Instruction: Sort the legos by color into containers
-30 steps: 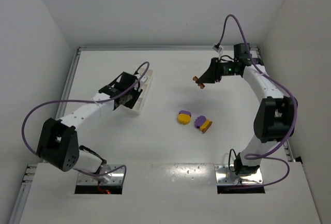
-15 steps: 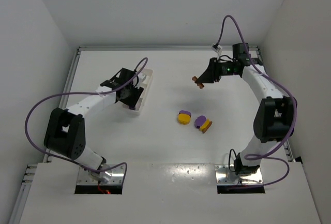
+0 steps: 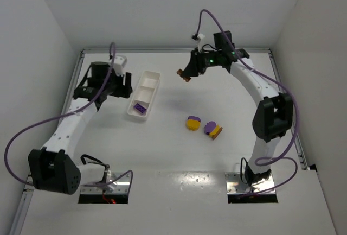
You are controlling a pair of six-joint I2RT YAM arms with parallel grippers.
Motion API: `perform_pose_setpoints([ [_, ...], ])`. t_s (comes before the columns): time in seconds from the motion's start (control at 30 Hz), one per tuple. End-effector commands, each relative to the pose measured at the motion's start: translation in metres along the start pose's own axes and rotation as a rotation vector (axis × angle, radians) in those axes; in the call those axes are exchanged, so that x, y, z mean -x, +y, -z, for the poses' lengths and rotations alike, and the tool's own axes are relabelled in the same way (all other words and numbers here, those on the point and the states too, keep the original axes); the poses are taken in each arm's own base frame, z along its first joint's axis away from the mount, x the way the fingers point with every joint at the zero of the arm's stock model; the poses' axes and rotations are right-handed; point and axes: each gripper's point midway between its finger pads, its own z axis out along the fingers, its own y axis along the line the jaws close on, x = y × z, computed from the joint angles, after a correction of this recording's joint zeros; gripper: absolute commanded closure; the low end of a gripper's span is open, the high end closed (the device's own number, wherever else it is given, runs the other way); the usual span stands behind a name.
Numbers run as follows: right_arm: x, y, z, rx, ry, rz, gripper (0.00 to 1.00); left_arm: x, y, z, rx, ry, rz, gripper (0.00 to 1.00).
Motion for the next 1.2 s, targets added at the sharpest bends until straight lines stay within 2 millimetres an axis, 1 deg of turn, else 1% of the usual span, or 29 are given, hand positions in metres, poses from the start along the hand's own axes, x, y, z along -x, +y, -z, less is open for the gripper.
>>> perform_pose_setpoints([
  [0.0,0.017,-0.015,-0.040,-0.076,-0.016,-0.011,0.97,0.057,0.012,0.035,0.021,-0.219,0.091,0.29],
  [0.03,0.026,-0.012,-0.057,-0.088,-0.032,0.041,0.97,0.056,0.023,0.043,0.049,-0.236,0.132,0.28],
  [0.07,0.027,-0.012,-0.068,-0.095,-0.033,0.043,0.97,0.056,0.026,0.045,0.053,-0.247,0.147,0.27],
  [0.1,0.020,-0.018,-0.084,-0.103,-0.021,0.036,0.97,0.056,0.028,0.046,0.041,-0.249,0.163,0.27],
  [0.13,0.026,-0.010,-0.101,-0.112,-0.025,0.070,0.97,0.051,0.036,0.047,0.050,-0.253,0.199,0.27],
  [0.2,0.027,-0.009,-0.123,-0.120,-0.016,0.088,0.97,0.048,0.040,0.047,0.031,-0.257,0.236,0.27],
  [0.23,0.024,-0.008,-0.142,-0.121,0.002,0.095,0.97,0.048,0.042,0.049,0.022,-0.260,0.243,0.27],
  [0.27,0.023,-0.009,-0.151,-0.121,0.007,0.109,0.97,0.045,0.051,0.050,0.026,-0.264,0.275,0.27],
  [0.3,0.019,-0.008,-0.158,-0.122,0.020,0.107,0.97,0.047,0.053,0.052,0.013,-0.276,0.288,0.27],
  [0.33,0.027,-0.006,-0.164,-0.121,0.008,0.135,0.97,0.043,0.050,0.051,-0.023,-0.269,0.294,0.27],
  [0.37,0.014,-0.010,-0.175,-0.116,0.038,0.119,0.97,0.042,0.055,0.053,-0.021,-0.274,0.304,0.27],
  [0.4,0.011,-0.009,-0.183,-0.119,0.045,0.124,0.97,0.043,0.053,0.053,-0.032,-0.274,0.302,0.27],
  [0.43,0.015,-0.010,-0.185,-0.118,0.036,0.140,0.97,0.043,0.054,0.055,-0.040,-0.276,0.306,0.27],
  [0.47,0.005,-0.012,-0.196,-0.120,0.060,0.132,0.97,0.043,0.054,0.055,-0.040,-0.276,0.306,0.27],
  [0.5,0.007,-0.009,-0.201,-0.125,0.056,0.143,0.97,0.041,0.057,0.053,-0.042,-0.270,0.314,0.27],
  [0.53,0.003,-0.012,-0.204,-0.126,0.063,0.138,0.97,0.043,0.057,0.053,-0.041,-0.278,0.310,0.27],
  [0.6,-0.002,-0.006,-0.213,-0.120,0.073,0.156,0.97,0.038,0.060,0.047,-0.048,-0.259,0.325,0.27],
  [0.63,-0.004,-0.011,-0.216,-0.136,0.075,0.154,0.97,0.039,0.057,0.048,-0.071,-0.259,0.322,0.27],
  [0.67,-0.001,-0.007,-0.218,-0.137,0.072,0.174,0.96,0.036,0.061,0.044,-0.064,-0.255,0.340,0.27],
  [0.7,-0.012,-0.016,-0.224,-0.150,0.090,0.171,0.96,0.036,0.059,0.044,-0.076,-0.255,0.338,0.27],
  [0.73,-0.009,-0.009,-0.227,-0.141,0.086,0.182,0.95,0.038,0.061,0.046,-0.080,-0.267,0.337,0.27],
  [0.77,-0.014,-0.012,-0.229,-0.142,0.095,0.176,0.95,0.038,0.061,0.046,-0.080,-0.267,0.337,0.27],
  [0.8,-0.010,-0.011,-0.229,-0.141,0.087,0.181,0.94,0.038,0.062,0.047,-0.084,-0.269,0.340,0.27],
  [0.93,-0.024,-0.020,-0.238,-0.143,0.109,0.167,0.92,0.039,0.059,0.047,-0.103,-0.269,0.337,0.27],
  [0.97,-0.019,-0.019,-0.237,-0.142,0.100,0.173,0.91,0.039,0.059,0.047,-0.103,-0.269,0.337,0.27],
  [1.0,-0.027,-0.018,-0.243,-0.136,0.115,0.170,0.91,0.039,0.061,0.048,-0.104,-0.271,0.340,0.27],
  [1.07,-0.027,-0.019,-0.245,-0.136,0.112,0.162,0.88,0.039,0.059,0.048,-0.115,-0.272,0.339,0.27],
  [1.1,-0.032,-0.022,-0.248,-0.137,0.121,0.157,0.86,0.039,0.059,0.048,-0.115,-0.272,0.339,0.27],
  [1.17,-0.027,-0.022,-0.247,-0.147,0.111,0.163,0.82,0.037,0.057,0.047,-0.124,-0.272,0.338,0.27],
])
